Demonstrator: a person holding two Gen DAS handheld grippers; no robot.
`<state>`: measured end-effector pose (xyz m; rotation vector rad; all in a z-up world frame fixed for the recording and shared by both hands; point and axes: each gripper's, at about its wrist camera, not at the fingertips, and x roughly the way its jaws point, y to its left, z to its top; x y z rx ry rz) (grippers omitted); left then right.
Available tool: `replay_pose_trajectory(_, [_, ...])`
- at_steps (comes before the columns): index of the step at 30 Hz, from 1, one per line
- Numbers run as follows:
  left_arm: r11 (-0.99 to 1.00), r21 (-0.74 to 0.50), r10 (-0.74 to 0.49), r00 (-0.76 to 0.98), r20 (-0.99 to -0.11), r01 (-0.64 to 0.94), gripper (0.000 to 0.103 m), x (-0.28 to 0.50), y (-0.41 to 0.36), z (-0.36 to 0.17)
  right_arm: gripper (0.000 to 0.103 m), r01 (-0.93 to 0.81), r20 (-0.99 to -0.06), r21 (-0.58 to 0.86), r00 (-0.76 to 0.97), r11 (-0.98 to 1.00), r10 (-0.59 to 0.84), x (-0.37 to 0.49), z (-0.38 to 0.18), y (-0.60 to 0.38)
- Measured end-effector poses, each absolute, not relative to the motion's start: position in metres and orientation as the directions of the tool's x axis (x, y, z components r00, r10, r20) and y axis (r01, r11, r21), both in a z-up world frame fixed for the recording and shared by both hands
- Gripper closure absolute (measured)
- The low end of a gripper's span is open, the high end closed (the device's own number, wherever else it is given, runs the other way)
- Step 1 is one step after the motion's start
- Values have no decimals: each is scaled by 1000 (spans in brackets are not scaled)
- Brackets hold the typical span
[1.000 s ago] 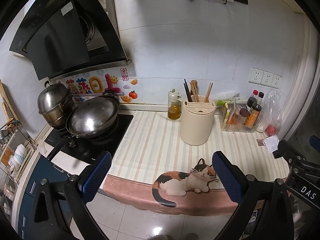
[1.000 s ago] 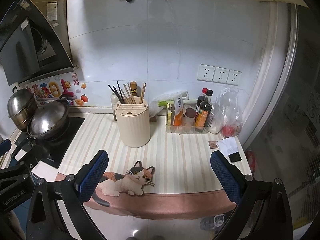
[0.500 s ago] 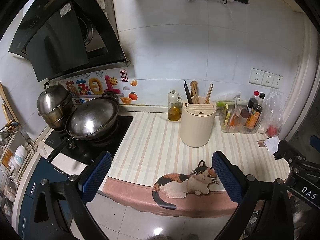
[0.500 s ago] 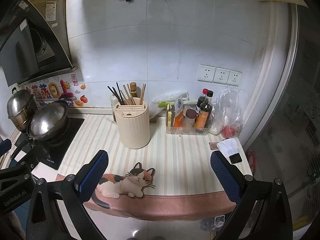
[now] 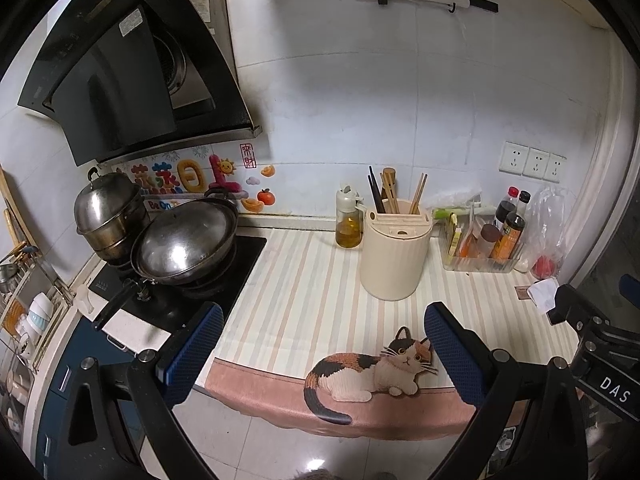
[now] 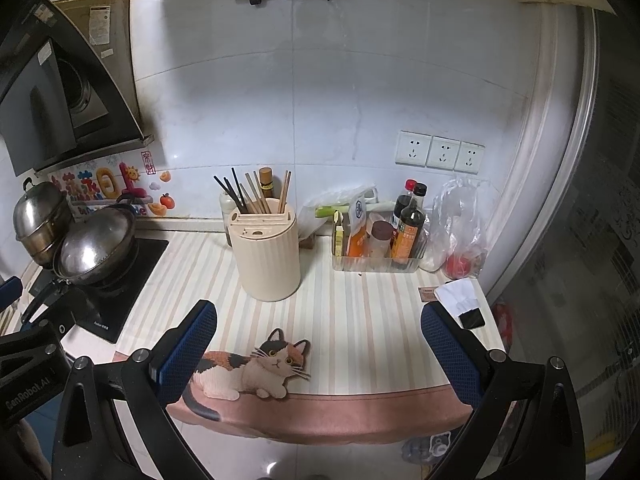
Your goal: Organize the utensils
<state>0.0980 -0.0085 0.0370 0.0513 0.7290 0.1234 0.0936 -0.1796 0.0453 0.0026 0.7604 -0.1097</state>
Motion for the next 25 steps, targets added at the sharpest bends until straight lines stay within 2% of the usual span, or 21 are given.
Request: replay_pose_trajectory(25, [993,80,122,746,-655,-92,0,99,-8,45,0,95,-688,-43,719,995,-99,95,50,-181])
